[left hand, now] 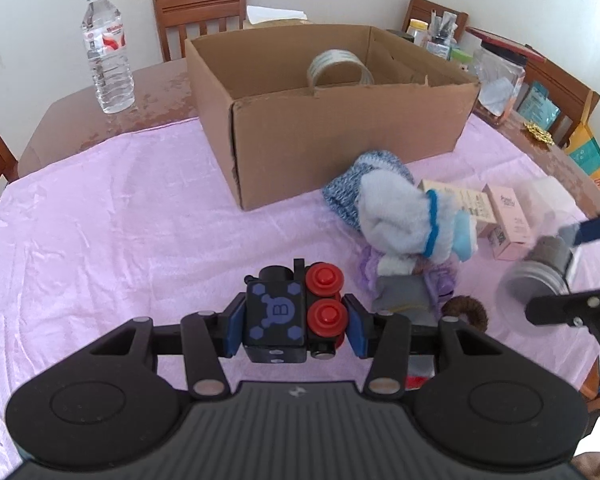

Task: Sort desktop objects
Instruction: 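Lift the toy train and cookie jar toward the cardboard box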

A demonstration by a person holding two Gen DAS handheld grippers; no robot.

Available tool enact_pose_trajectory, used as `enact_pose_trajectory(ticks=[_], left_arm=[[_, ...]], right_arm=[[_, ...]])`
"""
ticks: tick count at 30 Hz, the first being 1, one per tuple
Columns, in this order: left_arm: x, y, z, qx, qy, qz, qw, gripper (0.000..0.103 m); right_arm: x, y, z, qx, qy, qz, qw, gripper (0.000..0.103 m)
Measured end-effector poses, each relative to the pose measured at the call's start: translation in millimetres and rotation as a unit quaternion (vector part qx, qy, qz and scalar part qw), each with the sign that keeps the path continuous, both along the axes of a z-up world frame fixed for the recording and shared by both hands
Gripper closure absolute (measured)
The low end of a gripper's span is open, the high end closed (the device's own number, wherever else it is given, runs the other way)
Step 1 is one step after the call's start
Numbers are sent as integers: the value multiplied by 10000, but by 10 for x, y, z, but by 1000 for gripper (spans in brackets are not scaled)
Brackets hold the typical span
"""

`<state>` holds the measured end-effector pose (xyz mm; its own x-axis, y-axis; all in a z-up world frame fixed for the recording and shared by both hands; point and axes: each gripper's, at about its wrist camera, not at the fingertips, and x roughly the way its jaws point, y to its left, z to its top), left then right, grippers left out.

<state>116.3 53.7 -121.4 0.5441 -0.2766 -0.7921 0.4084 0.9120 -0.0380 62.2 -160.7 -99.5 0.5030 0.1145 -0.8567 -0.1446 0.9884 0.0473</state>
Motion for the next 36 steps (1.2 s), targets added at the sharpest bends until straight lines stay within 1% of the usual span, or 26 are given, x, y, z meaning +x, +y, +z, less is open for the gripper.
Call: enact_pose_trajectory(ticks=[4, 7, 14, 18, 27, 32, 36], left_arm=[[2, -92, 159, 35, -109, 63, 9999, 54], [13, -155, 280, -9, -152, 147, 9998, 54], [105, -399, 579, -46, -277, 269, 9992, 54], [204, -568, 764, -91, -435, 239, 9987, 54], [586, -778, 1037, -207, -673, 45, 9975, 54], [803, -858, 1076, -150, -736, -10, 9972, 54], [1032, -861, 1033, -123, -619, 84, 9980, 54]], right_arm=[[115, -91, 89, 40, -89, 253, 9996, 9], [224, -166, 154, 80, -165, 453, 9988, 9], [495, -364, 378, 138, -449, 890, 9949, 9], [618, -474, 513, 178, -605, 999, 9930, 9], [875, -624, 780, 143, -928, 920, 9913, 9], [1065, -698, 925, 154, -1021, 781, 9916, 9], [1294, -710, 954, 116, -999, 695, 9925, 9]])
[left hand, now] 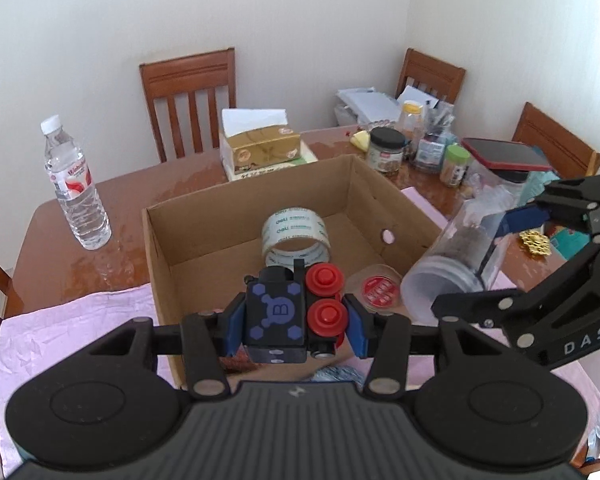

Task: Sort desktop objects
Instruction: 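Lift the toy train and cookie jar toward the cardboard box, then lower the toy train and cookie jar into the box and open both tools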

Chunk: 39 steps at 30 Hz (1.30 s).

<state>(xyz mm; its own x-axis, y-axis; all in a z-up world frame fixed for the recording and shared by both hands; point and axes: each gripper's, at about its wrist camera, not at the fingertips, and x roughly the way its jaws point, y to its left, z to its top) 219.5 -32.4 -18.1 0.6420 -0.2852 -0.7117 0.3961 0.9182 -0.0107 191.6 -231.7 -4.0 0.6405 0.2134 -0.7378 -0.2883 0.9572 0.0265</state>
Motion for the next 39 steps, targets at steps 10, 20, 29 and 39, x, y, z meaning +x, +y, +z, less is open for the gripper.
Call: enact_pose_trajectory(ticks=[10, 20, 29, 39], left_arm=[[485, 42, -49, 151, 0, 275, 9995, 54], [753, 76, -49, 193, -123, 437, 9988, 17], [768, 213, -118, 139, 32, 517, 9986, 15], [725, 375, -146, 127, 57, 618, 9980, 15]], right_arm=[[524, -4, -34, 88, 122, -171, 9997, 9], [750, 106, -150, 35, 282, -80, 9996, 9], [949, 169, -211, -126, 380, -49, 9992, 9], [1138, 173, -332, -453, 499, -119, 9977, 9]])
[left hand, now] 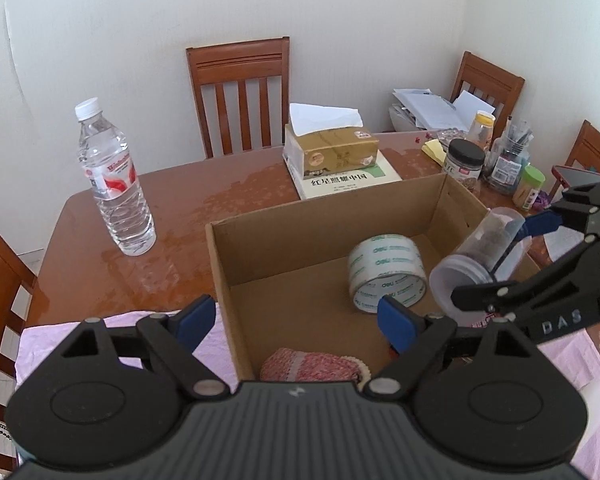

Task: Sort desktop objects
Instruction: 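Lower the toy train and cookie jar into the box and open both tools, then move the left tool to the grey plush elephant while the right tool approaches the clear plastic box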

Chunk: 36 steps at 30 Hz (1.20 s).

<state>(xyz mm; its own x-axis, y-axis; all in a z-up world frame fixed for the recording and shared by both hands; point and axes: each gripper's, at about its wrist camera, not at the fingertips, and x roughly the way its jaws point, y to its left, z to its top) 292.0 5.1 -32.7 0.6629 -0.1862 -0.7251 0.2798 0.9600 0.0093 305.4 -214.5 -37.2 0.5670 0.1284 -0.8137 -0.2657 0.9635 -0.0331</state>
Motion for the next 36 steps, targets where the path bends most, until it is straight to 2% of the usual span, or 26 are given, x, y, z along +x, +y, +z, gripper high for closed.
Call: enact_pose_trajectory(ticks=[7, 9, 14, 23, 36], left_arm=[[-46, 31, -21, -15, 28, 31, 10000, 15], [-62, 23, -24, 2, 31, 50, 10000, 13], [-115, 8, -20, -28, 40, 22, 10000, 10], [-270, -28, -5, 63, 26, -64, 10000, 8], [-618, -57, 41, 56, -25, -104, 9999, 7]], right_arm=[[60, 19, -45, -355, -77, 186, 9992, 8], [61, 9, -52, -406, -79, 157, 9990, 4], [37, -62, -40, -180, -11, 8, 9998, 1], [-131, -104, -33, -212, -9, -21, 9998, 0], [-466, -188, 32, 17, -98, -34, 9999, 0]])
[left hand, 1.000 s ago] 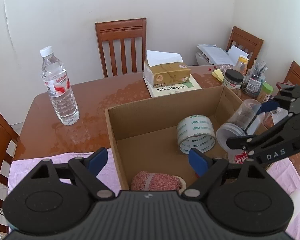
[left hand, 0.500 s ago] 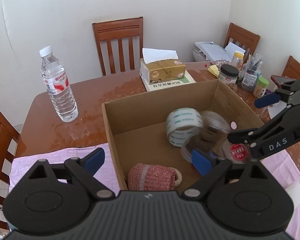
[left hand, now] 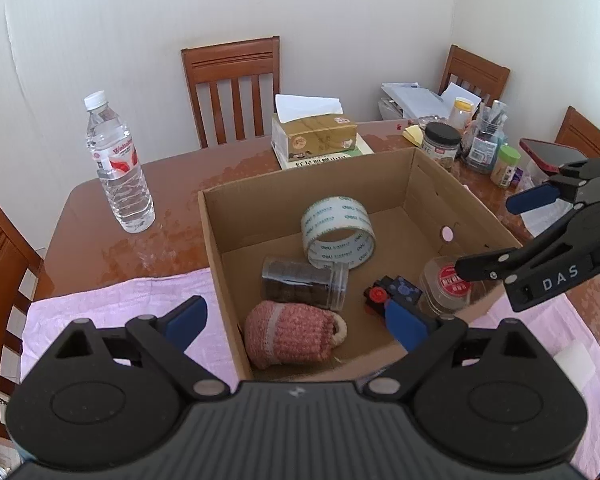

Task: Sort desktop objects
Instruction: 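Move the left tool to the grey plush elephant while the right tool approaches the clear plastic box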

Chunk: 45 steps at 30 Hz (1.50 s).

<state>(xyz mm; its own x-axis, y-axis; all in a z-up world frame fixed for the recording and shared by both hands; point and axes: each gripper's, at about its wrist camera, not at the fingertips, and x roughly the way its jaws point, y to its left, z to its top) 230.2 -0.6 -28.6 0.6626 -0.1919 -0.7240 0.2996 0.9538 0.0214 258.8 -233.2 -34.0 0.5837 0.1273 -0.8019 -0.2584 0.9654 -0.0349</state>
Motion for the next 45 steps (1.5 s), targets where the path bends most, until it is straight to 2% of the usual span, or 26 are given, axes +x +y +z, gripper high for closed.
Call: enact_pose_trajectory(ticks=[11, 21, 29, 32, 39, 43, 45], left_arm=[[-430, -58, -29, -26, -8, -221, 9998, 5], [-815, -3, -160, -78, 119, -218, 9997, 5], [-1096, -8, -452, -222, 508, -433, 9975, 5], [-1212, -48, -571, -118, 602, -567, 9965, 5], [-1413, -69, -779, 103, 653, -744, 9950, 5], [-1454, -41, -881, 162, 629, -758, 9950, 9], [-1474, -20, -925, 96, 699, -786, 9944, 16]], right_arm=[[-484, -73, 85, 0, -453, -4, 9990, 0], [-875, -236, -91, -66, -239, -352, 9991, 0], [-1189, -292, -271, -11, -175, -415, 9990, 0], [-1282, -303, -351, 98, -42, -324, 9994, 0], [-1537, -287, -533, -29, 94, -241, 9997, 0], [-1664, -275, -592, -165, 47, -197, 9997, 0], [-1711, -291, -613, -208, 7, -222, 9995, 0]])
